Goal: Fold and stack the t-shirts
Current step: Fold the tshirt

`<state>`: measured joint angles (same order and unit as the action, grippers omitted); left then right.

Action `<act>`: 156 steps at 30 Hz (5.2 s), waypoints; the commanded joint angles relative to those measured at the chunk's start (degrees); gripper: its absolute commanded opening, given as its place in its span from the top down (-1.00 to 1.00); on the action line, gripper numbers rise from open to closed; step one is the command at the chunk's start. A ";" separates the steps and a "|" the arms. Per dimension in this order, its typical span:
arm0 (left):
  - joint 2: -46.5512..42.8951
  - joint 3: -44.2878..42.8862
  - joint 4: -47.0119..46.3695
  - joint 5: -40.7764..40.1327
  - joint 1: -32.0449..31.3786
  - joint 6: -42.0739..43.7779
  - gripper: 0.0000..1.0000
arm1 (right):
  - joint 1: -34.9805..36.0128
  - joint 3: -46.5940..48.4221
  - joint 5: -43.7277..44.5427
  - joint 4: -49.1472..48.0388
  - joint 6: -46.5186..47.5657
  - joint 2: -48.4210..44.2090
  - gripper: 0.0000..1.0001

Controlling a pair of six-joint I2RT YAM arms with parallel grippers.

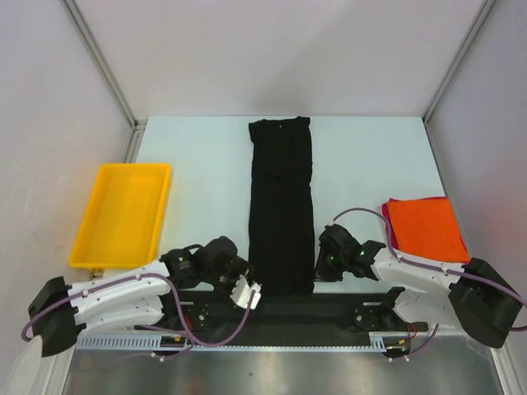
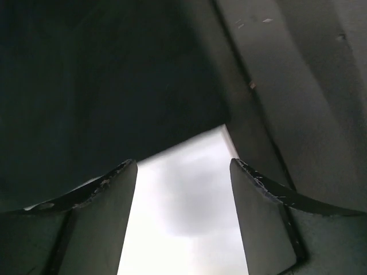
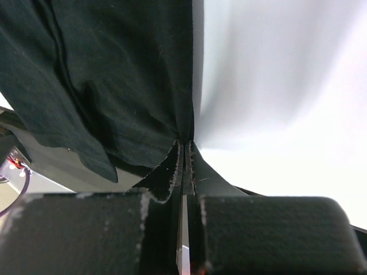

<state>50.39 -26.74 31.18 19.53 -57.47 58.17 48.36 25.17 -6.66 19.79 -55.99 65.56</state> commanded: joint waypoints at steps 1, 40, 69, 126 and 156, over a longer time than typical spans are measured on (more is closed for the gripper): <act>2.33 2.04 -8.66 -0.37 -4.39 7.29 -0.42 | 0.77 -0.21 -1.61 -0.45 -1.23 -0.61 1.00; 34.58 -29.58 -14.83 13.35 29.34 -21.17 0.99 | -28.23 43.81 -14.70 5.87 20.03 28.91 1.00; 69.31 -69.48 -10.97 2.20 38.92 -29.42 -0.07 | -35.01 67.82 -2.01 7.89 22.22 48.36 -0.01; 64.83 -52.27 3.00 -0.01 25.04 -41.48 0.17 | -28.05 26.51 -11.80 -7.49 22.49 34.64 0.75; 46.73 -27.41 -14.47 -19.35 14.32 -9.83 -0.25 | -25.15 28.28 -8.29 -2.82 26.37 32.18 0.28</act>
<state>97.10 -55.94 22.61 3.95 -42.85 46.50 22.85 53.63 -13.61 18.79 -28.32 96.82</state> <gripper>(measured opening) 0.623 0.382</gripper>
